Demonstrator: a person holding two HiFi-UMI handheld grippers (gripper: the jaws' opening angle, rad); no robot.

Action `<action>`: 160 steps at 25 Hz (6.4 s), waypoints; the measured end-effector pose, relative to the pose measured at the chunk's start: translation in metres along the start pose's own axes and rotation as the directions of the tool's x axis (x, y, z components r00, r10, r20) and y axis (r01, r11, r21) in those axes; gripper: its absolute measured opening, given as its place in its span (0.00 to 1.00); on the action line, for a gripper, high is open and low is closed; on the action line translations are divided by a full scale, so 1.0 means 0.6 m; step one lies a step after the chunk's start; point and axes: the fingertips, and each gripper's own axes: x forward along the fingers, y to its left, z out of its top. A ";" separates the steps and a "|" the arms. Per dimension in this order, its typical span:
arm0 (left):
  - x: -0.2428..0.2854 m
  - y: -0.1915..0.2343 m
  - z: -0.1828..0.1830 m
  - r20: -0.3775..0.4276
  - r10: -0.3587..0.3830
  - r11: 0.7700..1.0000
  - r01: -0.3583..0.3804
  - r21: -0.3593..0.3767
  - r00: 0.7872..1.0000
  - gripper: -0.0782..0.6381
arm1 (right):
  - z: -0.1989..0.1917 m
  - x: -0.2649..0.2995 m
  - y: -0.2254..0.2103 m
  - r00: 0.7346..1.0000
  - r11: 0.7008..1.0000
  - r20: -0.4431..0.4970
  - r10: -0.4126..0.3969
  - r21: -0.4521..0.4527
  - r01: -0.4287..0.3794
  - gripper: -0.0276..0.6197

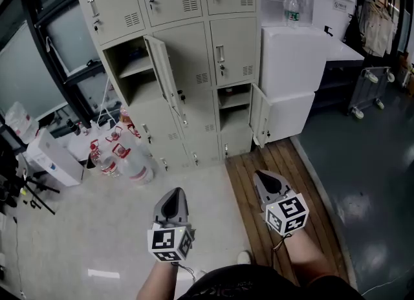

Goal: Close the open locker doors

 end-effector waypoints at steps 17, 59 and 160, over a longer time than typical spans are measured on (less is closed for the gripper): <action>0.085 -0.030 0.000 -0.002 0.075 0.997 -0.075 0.007 0.997 0.11 | 0.008 0.064 -0.101 0.997 0.997 0.021 0.070 0.019 -0.070 0.04; 0.325 0.146 0.045 0.025 -0.001 1.000 0.001 0.018 1.000 0.11 | 0.071 0.318 -0.139 0.998 0.997 0.064 -0.019 0.082 0.013 0.04; 0.675 0.489 0.135 0.091 0.386 0.922 -0.387 -0.002 0.918 0.24 | 0.132 0.936 -0.138 0.915 0.914 0.034 0.402 0.045 -0.403 0.04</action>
